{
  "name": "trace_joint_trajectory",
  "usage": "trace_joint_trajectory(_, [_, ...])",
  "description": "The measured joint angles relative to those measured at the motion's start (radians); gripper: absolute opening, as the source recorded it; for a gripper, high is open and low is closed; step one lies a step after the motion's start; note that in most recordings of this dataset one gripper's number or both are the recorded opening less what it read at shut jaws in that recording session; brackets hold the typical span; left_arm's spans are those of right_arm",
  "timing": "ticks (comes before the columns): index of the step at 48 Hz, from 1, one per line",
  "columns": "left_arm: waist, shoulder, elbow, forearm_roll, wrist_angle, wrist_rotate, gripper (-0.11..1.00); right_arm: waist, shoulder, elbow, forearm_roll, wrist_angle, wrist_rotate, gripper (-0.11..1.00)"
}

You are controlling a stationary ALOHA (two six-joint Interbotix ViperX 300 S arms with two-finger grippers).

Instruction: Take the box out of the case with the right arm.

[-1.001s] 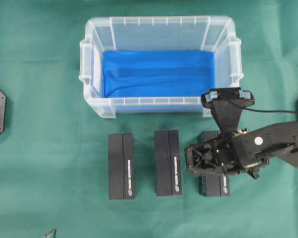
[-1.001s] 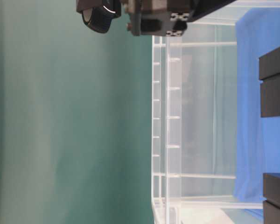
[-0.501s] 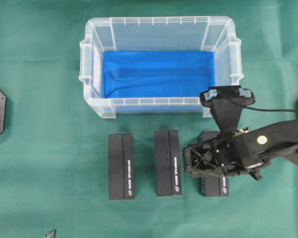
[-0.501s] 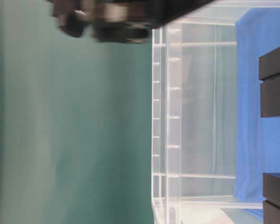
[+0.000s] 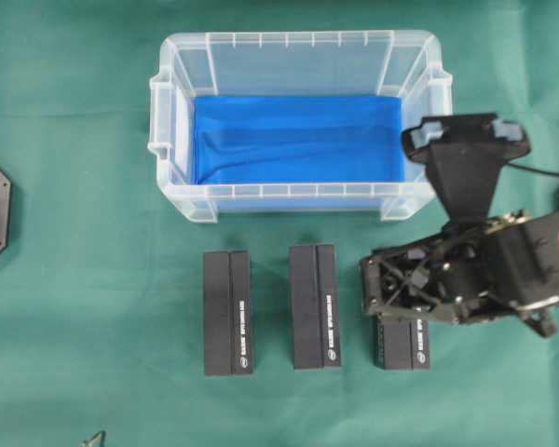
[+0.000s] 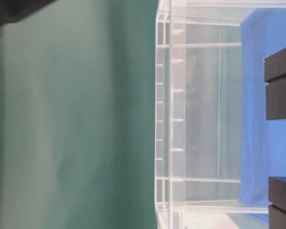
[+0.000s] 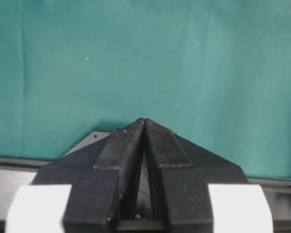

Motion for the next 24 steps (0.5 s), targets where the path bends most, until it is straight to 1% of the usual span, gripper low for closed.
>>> trace_joint_trajectory(4, [0.0, 0.0, -0.002, -0.002, 0.0, 0.0, 0.0, 0.0, 0.0, -0.046, -0.011, 0.051, 0.002, 0.88])
trace_joint_trajectory(7, [0.0, 0.0, 0.0, -0.002, 0.0, 0.0, 0.0, 0.002, -0.002, -0.063, -0.02, 0.077, 0.0, 0.88])
trace_joint_trajectory(24, [0.0, 0.0, -0.002, 0.0, 0.0, -0.002, 0.0, 0.0, -0.002, -0.069, -0.037, 0.097, 0.0, 0.87])
